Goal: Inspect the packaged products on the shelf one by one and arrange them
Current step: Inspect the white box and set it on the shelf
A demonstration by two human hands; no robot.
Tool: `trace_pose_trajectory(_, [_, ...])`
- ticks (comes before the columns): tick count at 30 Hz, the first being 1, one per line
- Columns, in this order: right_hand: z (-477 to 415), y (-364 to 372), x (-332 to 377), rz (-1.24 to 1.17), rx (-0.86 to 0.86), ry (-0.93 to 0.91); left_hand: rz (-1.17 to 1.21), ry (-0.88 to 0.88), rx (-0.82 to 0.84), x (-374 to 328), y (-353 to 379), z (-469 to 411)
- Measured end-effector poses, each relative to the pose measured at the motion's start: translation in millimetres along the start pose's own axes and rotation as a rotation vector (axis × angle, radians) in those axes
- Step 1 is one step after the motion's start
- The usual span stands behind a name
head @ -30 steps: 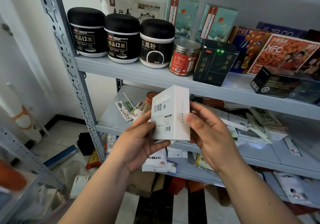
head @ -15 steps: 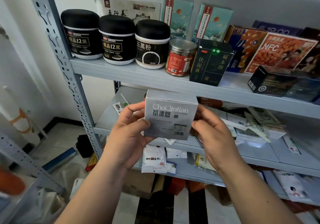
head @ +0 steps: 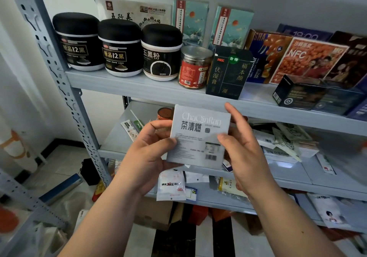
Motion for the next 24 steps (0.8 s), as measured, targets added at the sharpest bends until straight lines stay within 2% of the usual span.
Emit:
trace_pose_trajectory(3, [-1.2,-9.3,-1.1,0.055,-0.052,-0.019,-0.022,-0.064,0.029,7.5,10.1,-1.7])
trace_pose_trajectory(10, [-9.6,-39.3,-17.3,-0.029,-0.125,0.031,-0.060,-0.082,0.007,23.7,31.7,-18.7])
trace_pose_trajectory(14, [-16.3,-65.7,-24.2,-0.135,-0.054,0.027,-0.033,-0.054,-0.098,40.8,51.0,-32.8])
trace_pose_trajectory(17, [-22.1,-86.3,-27.3,-0.180,0.028,-0.010,-0.064,-0.062,-0.086,53.3,69.8,-42.9])
trace_pose_trajectory(21, [-26.7,-112.3,-26.3,0.061,0.093,-0.164,-0.080,-0.128,-0.049,72.1,92.4,-56.0])
trace_pose_trajectory(24, [-39.1,-134.0,-27.9,0.272,0.057,-0.209,-0.014,-0.218,0.026,83.0,113.9,-62.1])
Point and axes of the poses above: each hand's wrist, its own z-axis away from the middle knuckle, its own y-axis out of the palm, x = y × z, the point moved 2 cm from there along -z, towards the middle knuckle, and after that the axes turned 13 degrees about z, right-handed, at the moved point
